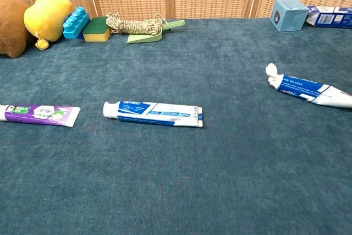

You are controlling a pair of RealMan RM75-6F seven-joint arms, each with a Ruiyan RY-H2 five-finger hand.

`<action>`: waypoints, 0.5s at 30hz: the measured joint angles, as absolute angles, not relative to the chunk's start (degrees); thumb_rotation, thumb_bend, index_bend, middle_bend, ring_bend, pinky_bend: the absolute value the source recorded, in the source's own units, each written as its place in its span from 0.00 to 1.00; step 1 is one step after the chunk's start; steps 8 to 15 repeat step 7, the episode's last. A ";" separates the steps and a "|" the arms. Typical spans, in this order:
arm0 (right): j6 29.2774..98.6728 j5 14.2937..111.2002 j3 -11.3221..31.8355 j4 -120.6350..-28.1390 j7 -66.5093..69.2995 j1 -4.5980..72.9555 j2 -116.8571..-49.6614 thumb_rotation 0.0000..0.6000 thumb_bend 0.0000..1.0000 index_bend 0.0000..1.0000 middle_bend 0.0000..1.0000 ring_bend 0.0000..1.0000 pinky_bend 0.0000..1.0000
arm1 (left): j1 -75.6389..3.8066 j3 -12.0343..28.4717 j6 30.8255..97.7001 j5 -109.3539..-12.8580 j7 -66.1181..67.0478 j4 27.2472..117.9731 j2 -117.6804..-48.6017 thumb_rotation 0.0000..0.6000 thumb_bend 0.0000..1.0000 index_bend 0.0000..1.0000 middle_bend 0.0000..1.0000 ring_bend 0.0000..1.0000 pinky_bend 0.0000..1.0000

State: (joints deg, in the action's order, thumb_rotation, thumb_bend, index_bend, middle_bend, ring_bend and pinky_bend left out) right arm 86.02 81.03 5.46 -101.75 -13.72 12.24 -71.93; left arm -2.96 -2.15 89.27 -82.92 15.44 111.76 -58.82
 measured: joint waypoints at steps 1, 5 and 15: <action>85.95 81.13 5.30 -101.61 -13.27 12.02 -71.90 1.00 0.22 0.24 0.22 0.09 0.25 | -2.85 -2.13 89.41 -83.16 15.70 111.99 -58.86 1.00 0.43 0.26 0.17 0.04 0.08; 85.41 81.17 4.94 -101.31 -12.35 11.60 -71.78 1.00 0.23 0.24 0.23 0.10 0.25 | -2.52 -2.05 89.62 -83.60 16.28 112.65 -58.90 1.00 0.43 0.26 0.17 0.04 0.08; 85.42 81.37 4.91 -101.11 -11.78 11.40 -71.77 1.00 0.23 0.24 0.23 0.10 0.25 | -2.44 -1.95 89.63 -83.74 16.60 113.00 -58.94 1.00 0.43 0.26 0.17 0.04 0.08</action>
